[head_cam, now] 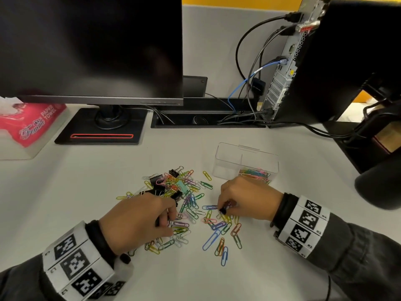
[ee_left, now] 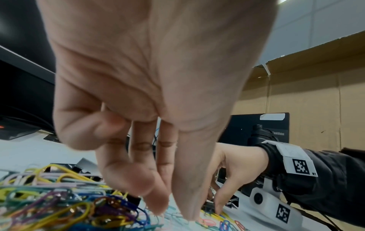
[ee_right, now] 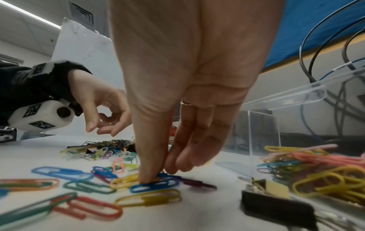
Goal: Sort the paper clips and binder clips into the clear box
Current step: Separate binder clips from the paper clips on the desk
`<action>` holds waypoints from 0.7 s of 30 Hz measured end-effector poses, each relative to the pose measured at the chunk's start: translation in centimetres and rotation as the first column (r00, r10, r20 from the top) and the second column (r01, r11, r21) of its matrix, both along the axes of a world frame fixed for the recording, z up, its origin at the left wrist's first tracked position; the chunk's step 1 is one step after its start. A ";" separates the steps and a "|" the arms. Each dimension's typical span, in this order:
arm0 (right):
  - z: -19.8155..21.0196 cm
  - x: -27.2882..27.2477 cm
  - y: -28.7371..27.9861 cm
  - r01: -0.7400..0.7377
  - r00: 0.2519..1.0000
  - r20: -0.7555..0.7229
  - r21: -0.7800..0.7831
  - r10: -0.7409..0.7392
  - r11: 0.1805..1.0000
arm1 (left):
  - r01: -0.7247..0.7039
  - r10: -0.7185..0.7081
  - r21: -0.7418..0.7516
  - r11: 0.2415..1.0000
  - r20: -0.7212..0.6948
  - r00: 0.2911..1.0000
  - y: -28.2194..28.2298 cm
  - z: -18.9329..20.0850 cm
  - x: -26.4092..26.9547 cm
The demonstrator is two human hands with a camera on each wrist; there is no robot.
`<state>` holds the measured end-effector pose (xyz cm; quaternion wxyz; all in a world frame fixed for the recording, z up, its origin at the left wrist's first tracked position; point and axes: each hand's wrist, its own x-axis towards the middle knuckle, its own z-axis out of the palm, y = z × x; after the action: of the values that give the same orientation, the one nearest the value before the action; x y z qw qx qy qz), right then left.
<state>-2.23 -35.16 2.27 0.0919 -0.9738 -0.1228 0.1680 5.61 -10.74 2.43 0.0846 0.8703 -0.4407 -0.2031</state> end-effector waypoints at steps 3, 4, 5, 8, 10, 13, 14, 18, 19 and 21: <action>0.4 0.0 -0.1 0.043 0.998 0.052 -0.046 -0.040 0.998 | -0.026 0.025 -0.031 0.999 -0.028 0.999 0.1 0.0 0.1; 0.7 -0.1 -0.4 0.111 0.990 0.094 -0.068 -0.104 0.992 | -0.032 0.030 -0.034 0.999 -0.037 0.999 0.2 0.0 0.2; 1.0 -0.4 -1.0 0.198 0.974 0.131 -0.090 -0.186 0.976 | -0.038 0.036 -0.032 0.999 -0.046 0.998 0.3 0.1 0.4; 1.6 -1.2 -2.0 0.396 0.918 0.079 -0.250 -0.389 0.884 | -0.054 0.053 -0.007 0.999 -0.056 0.997 0.8 0.4 1.2; 1.5 -1.7 -1.9 0.405 0.909 0.049 -0.336 -0.414 0.850 | -0.062 0.064 0.024 0.998 -0.054 0.996 1.2 0.7 1.8; 1.8 -1.9 -0.6 0.371 0.929 0.088 -0.247 -0.360 0.895 | -0.105 0.109 0.073 0.992 -0.050 0.993 1.8 1.0 2.7; 2.1 -1.8 0.3 0.333 0.942 0.105 -0.190 -0.318 0.924 | -0.121 0.124 0.073 0.990 -0.040 0.991 2.0 1.1 3.0; 2.2 -0.5 4.8 0.140 0.982 0.111 0.126 -0.154 0.982 | -0.117 0.117 0.037 0.992 -0.002 0.993 2.0 1.1 3.2; 1.8 -0.1 5.9 0.102 0.988 0.094 0.164 -0.119 0.981 | -0.095 0.095 0.045 0.994 0.001 0.995 2.0 1.0 2.9; 0.6 0.7 7.9 0.057 0.994 0.087 0.153 -0.071 0.987 | -0.067 0.067 0.078 0.995 -0.001 0.998 2.0 0.7 2.6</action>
<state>-1.51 -27.30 2.89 0.1645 -0.9743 -0.1077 0.1102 8.16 -8.77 3.13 0.0581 0.8869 -0.4028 -0.2186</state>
